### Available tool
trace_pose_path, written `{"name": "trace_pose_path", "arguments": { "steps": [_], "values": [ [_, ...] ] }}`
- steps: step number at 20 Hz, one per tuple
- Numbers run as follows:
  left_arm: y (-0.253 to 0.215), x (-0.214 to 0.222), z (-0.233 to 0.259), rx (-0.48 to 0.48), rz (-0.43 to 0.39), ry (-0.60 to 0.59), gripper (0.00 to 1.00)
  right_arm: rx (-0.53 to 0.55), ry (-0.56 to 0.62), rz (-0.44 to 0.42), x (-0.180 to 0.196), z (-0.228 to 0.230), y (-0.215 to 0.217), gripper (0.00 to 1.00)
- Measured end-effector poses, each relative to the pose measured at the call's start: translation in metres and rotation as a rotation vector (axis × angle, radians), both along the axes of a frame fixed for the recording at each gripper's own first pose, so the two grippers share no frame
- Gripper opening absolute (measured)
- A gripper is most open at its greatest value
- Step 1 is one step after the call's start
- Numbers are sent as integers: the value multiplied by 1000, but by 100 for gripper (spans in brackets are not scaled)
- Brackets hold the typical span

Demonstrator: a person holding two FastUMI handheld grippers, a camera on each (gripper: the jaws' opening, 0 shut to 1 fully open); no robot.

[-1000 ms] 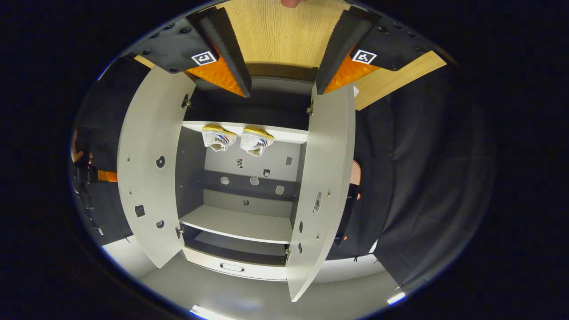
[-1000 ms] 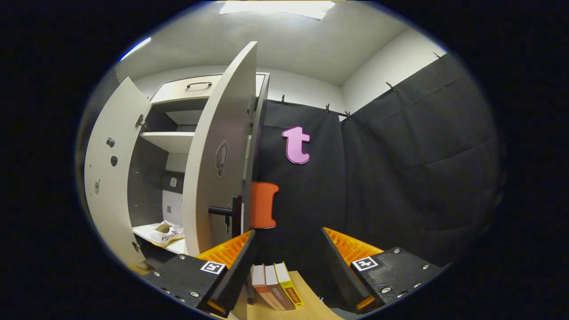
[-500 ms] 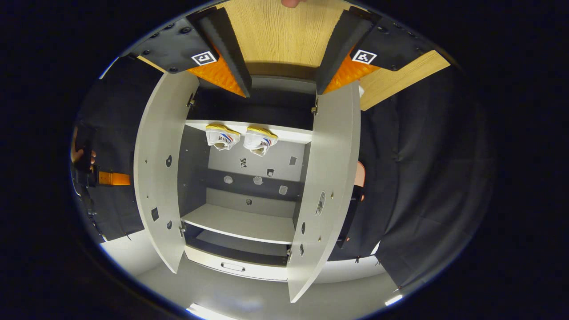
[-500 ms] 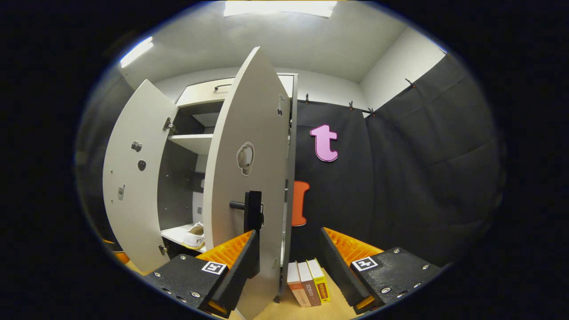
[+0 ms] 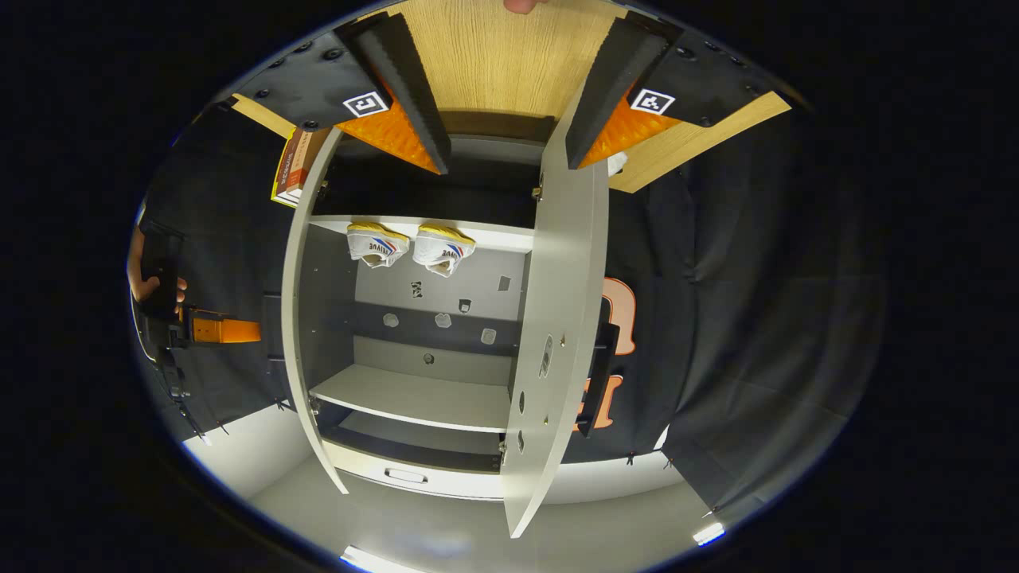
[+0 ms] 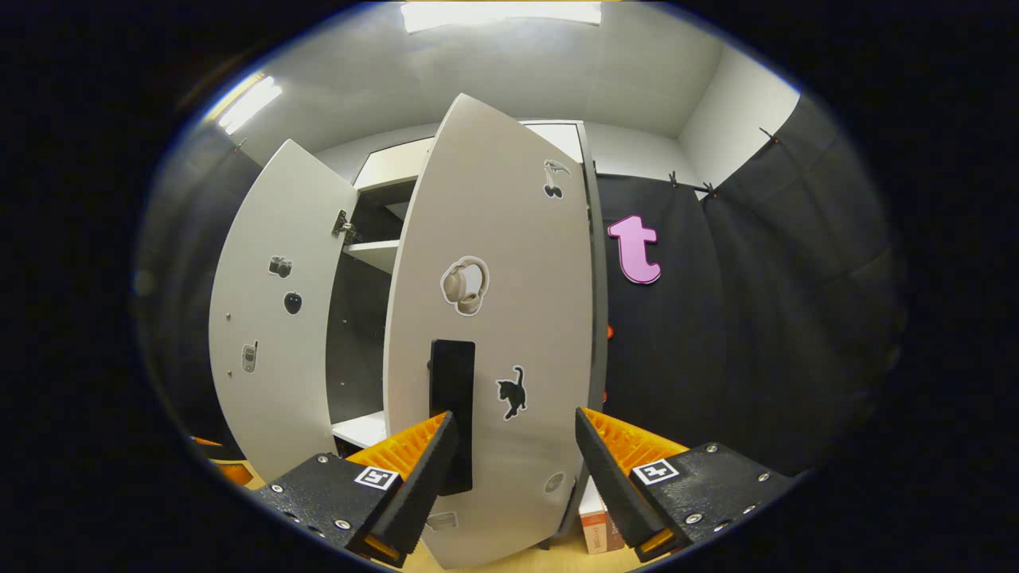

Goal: Grab one shoe with the right hand and put it into the shoe cabinet, grab the other shoe with the left hand and put it into the shoe cabinet; then close the right door with the right hand and the left door with the left hand.

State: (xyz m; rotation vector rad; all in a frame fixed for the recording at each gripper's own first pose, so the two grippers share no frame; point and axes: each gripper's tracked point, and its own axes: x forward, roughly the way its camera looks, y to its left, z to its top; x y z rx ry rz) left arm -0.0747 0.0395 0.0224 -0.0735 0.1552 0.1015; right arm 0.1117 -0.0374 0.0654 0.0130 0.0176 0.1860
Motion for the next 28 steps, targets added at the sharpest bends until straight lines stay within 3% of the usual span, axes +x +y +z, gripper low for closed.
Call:
{"name": "trace_pose_path", "arguments": {
  "steps": [1,7,8,9,22,28],
  "values": [
    [2,1,0,3,6,0,95,4,1,7,4,-3,5,92],
    [11,-2,-1,10,27,6,95,38,17,45,29,-19,33,92],
    [12,-2,-1,12,28,6,95,39,19,44,35,-20,34,97],
    [12,-2,0,16,30,5,95,35,21,39,39,-22,36,92],
    [31,0,3,22,64,-6,94,25,22,21,107,-32,78,92],
    [31,2,7,6,55,-17,95,35,28,-1,110,-37,82,92]
  ]
}}
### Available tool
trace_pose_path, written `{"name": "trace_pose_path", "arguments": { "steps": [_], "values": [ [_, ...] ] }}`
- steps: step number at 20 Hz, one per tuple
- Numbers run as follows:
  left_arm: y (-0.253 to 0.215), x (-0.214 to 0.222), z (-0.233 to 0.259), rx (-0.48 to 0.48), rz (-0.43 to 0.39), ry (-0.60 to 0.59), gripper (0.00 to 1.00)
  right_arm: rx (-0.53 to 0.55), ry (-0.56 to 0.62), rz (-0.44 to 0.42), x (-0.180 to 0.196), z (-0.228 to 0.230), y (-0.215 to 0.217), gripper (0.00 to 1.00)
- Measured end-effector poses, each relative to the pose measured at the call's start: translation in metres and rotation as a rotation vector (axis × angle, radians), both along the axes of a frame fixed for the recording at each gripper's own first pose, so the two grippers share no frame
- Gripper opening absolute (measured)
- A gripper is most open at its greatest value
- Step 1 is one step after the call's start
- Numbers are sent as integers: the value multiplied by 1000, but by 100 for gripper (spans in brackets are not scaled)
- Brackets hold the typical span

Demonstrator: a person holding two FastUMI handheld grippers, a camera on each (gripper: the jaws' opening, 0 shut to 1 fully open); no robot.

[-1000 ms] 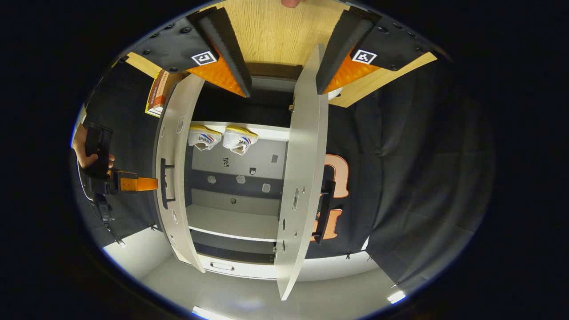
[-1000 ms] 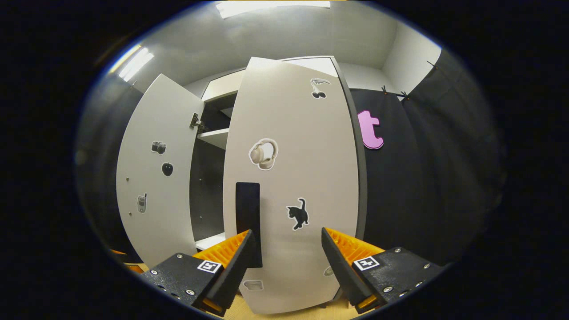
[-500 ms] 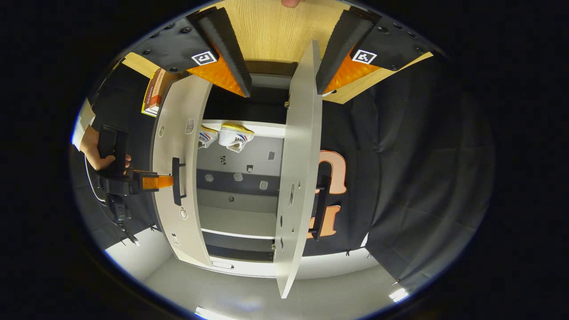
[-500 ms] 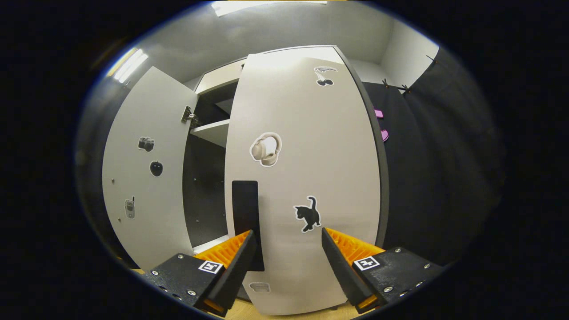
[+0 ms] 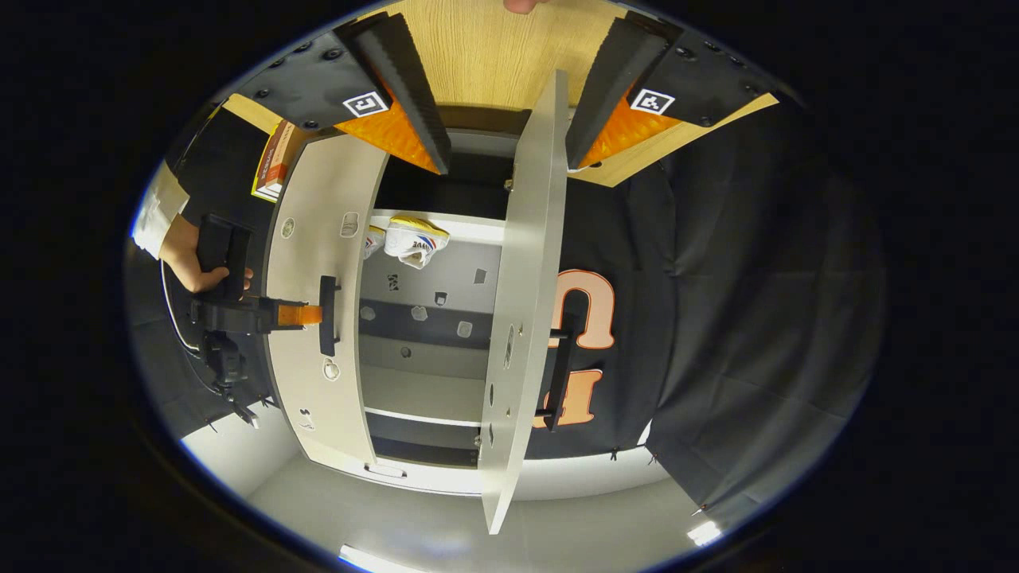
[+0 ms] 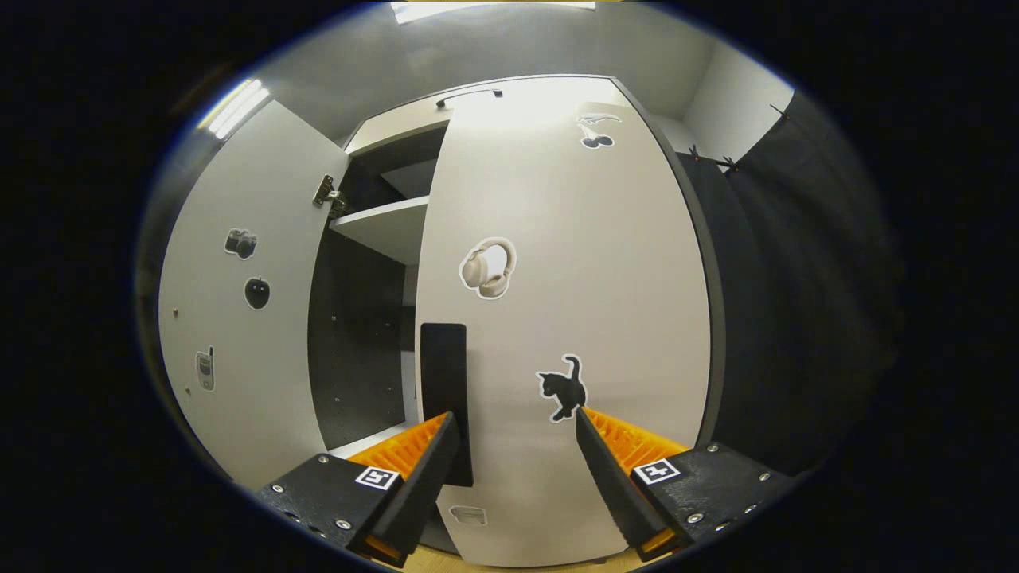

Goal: Grab one shoe with the right hand and put it into the shoe cabinet, grab the other shoe with the left hand and put it into the shoe cabinet; then close the right door with the right hand and the left door with the left hand.

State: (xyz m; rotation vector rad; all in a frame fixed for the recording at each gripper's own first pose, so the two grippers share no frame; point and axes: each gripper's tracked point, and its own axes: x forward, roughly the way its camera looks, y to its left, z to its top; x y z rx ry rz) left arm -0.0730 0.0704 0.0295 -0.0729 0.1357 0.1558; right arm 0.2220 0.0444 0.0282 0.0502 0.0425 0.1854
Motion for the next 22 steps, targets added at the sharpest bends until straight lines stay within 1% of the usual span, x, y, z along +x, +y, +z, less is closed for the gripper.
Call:
{"name": "trace_pose_path", "arguments": {
  "steps": [2,5,8,10,14,17,20,22],
  "values": [
    [-1,0,3,1,0,-5,95,4,5,2,-2,2,-2,92],
    [-8,-4,7,1,-9,-12,95,31,-29,-2,-18,21,-15,92],
    [-16,-7,9,2,-17,-11,95,18,-71,-23,-48,37,-31,92],
    [-24,-9,9,-7,-34,-6,95,9,-87,-29,-76,40,-43,92],
    [-43,-9,10,-8,-68,1,95,-37,-83,-69,-133,18,-63,92],
    [-54,-6,9,-10,-87,5,95,-62,-53,-96,-172,-8,-68,92],
    [-63,-4,10,-12,-105,5,95,-72,-11,-105,-205,-38,-67,92],
    [-68,-2,12,-24,-110,-2,95,-80,23,-117,-219,-59,-69,92]
  ]
}}
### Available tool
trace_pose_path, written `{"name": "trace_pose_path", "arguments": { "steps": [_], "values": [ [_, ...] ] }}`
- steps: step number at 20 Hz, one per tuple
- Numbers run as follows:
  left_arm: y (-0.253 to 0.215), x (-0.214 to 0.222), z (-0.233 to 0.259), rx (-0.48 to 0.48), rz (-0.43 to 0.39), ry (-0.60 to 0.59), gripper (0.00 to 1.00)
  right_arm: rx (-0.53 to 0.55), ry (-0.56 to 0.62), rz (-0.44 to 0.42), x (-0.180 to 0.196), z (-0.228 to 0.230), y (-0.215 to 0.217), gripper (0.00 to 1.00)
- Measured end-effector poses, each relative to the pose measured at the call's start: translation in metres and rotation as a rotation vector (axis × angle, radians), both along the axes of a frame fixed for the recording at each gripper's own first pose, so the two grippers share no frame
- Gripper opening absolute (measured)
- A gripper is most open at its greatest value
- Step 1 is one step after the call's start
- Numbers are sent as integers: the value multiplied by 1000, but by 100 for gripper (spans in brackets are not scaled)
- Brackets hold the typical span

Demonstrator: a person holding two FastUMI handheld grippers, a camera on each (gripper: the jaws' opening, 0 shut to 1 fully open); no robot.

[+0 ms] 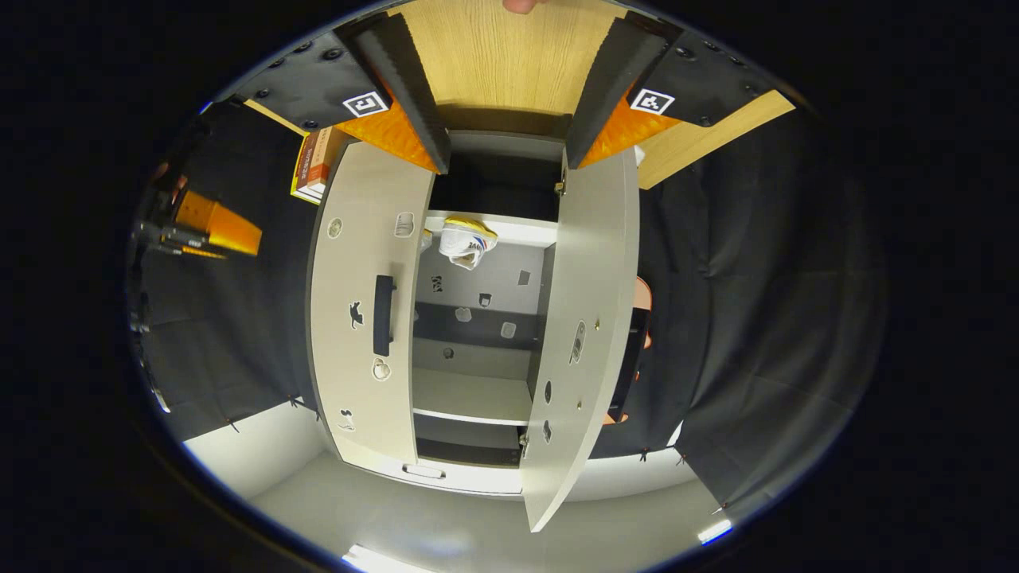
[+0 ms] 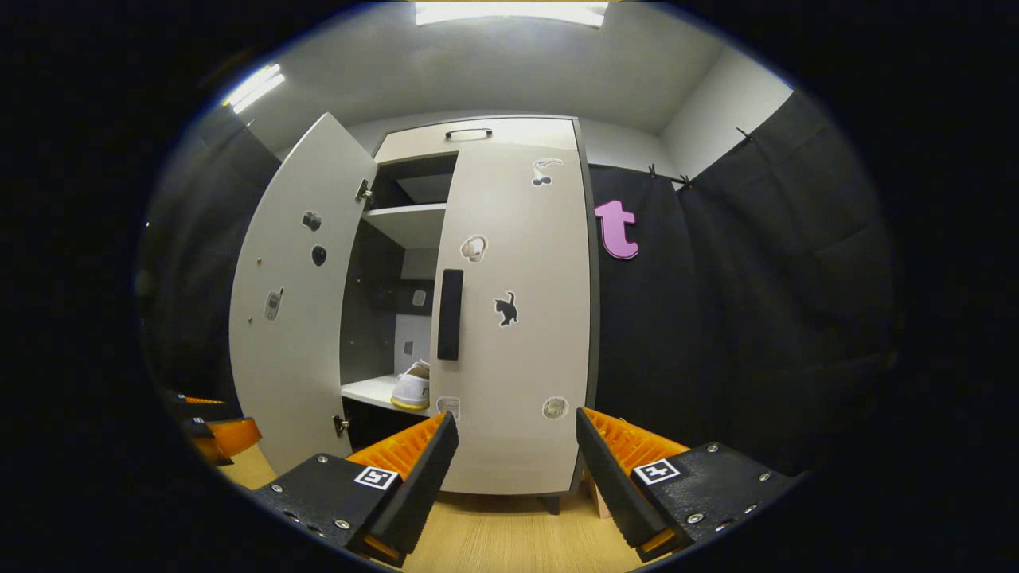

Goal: Grab one shoe with the right hand and put it into the shoe cabinet, grab the other shoe with the left hand and put it into the shoe cabinet; then close the right door with the right hand and the left door with the left hand.

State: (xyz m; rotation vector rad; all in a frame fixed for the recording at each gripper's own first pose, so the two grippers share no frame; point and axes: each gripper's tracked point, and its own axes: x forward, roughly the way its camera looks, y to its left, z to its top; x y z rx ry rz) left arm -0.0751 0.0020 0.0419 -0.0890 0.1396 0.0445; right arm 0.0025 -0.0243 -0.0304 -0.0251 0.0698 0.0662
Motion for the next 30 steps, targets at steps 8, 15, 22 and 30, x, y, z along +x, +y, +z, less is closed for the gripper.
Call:
{"name": "trace_pose_path", "arguments": {
  "steps": [8,15,22,30],
  "values": [
    [71,18,83,-41,143,-156,94,93,63,-17,-23,-35,-4,93],
    [192,53,145,-55,305,-225,95,90,54,-51,-22,-32,-19,93],
    [223,106,145,49,318,-198,96,69,58,-62,-23,-30,-23,92],
    [197,119,141,-23,205,-185,99,68,52,-61,-19,-25,-25,92]
  ]
}}
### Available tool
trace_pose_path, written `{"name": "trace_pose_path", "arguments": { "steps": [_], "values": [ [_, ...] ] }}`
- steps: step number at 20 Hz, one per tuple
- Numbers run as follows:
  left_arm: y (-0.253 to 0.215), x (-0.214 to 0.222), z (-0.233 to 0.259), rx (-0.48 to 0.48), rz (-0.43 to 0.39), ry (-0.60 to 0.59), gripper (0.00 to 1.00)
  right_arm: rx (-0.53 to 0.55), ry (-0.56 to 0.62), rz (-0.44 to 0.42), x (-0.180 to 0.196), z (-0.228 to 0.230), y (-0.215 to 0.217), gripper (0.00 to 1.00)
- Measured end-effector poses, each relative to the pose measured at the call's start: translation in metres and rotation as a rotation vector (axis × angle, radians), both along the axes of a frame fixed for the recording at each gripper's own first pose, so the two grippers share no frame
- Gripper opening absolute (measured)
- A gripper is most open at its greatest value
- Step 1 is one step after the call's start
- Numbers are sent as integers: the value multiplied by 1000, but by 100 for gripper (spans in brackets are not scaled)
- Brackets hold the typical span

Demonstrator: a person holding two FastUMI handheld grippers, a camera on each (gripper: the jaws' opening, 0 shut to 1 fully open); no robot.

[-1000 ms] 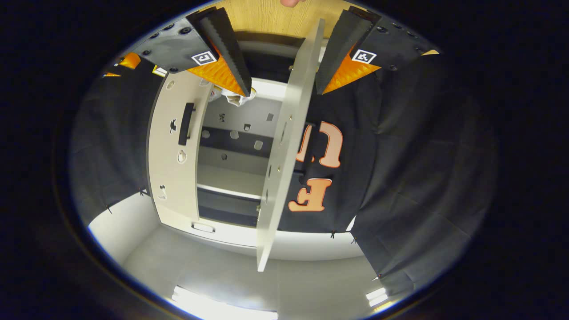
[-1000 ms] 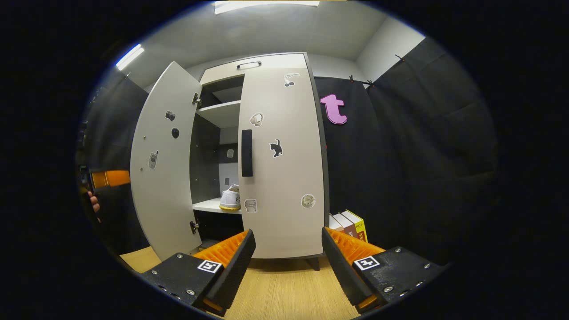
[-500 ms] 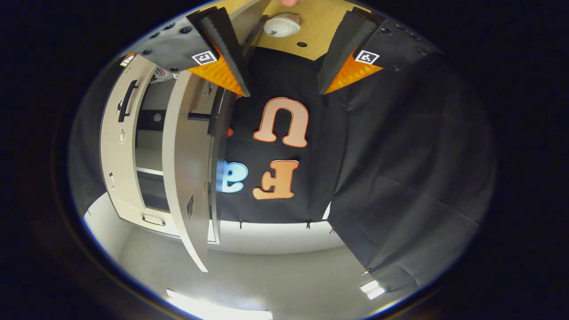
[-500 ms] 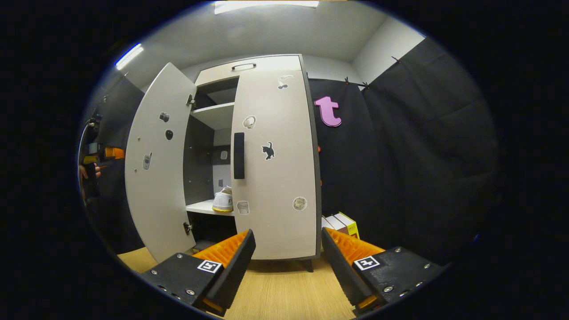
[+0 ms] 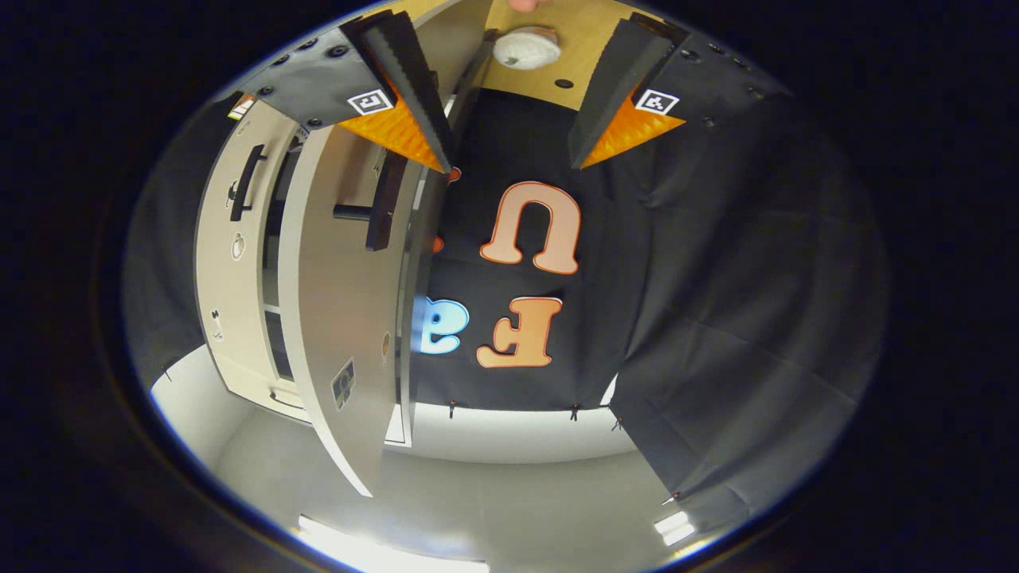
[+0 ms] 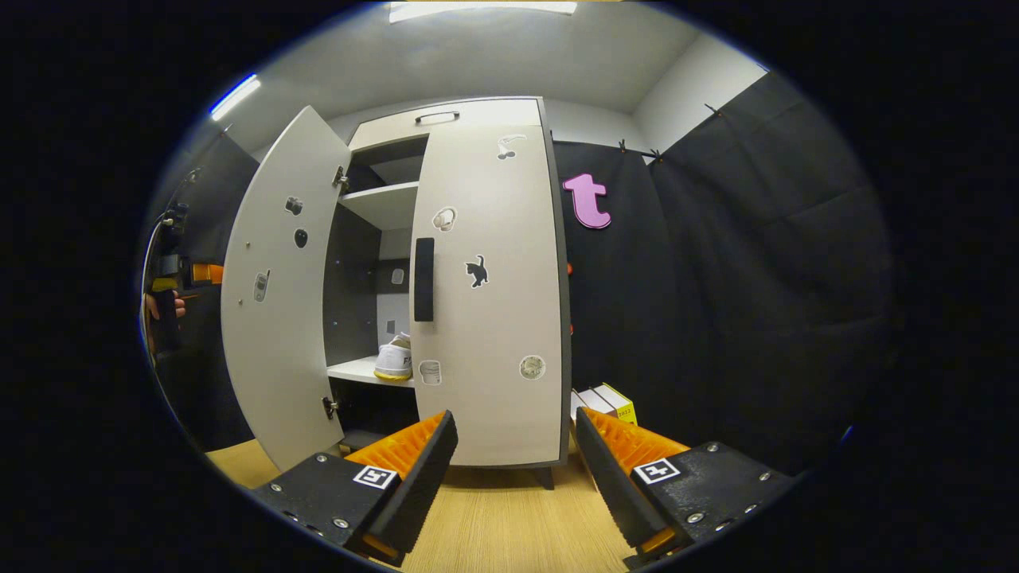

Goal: Grab one shoe with the right hand and put it into the shoe cabinet, grab the other shoe with the left hand and put it into the shoe cabinet; then close the right door with the right hand and the left door with the left hand.

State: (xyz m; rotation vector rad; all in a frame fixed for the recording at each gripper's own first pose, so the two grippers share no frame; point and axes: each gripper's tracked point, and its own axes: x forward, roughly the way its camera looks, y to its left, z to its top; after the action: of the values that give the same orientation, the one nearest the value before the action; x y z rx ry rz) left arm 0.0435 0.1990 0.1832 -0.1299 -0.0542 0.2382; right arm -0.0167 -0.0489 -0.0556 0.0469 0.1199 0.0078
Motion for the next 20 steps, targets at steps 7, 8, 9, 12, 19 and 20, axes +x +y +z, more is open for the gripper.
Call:
{"name": "trace_pose_path", "arguments": {
  "steps": [7,8,9,12,19,20],
  "values": [
    [-62,8,3,57,-117,-2,94,-7,10,4,0,-3,2,93],
    [-71,11,4,66,-138,-3,94,-8,11,0,0,-3,0,92],
    [-82,14,4,75,-157,-6,94,-9,11,-6,0,-2,-1,92],
    [-106,24,3,85,-210,-12,99,-7,7,-30,-3,0,-9,92],
    [-148,44,3,24,-316,-37,95,-16,7,-69,-6,3,-18,93],
    [-158,47,-1,23,-335,-33,94,-20,6,-73,-7,4,-20,92]
  ]
}}
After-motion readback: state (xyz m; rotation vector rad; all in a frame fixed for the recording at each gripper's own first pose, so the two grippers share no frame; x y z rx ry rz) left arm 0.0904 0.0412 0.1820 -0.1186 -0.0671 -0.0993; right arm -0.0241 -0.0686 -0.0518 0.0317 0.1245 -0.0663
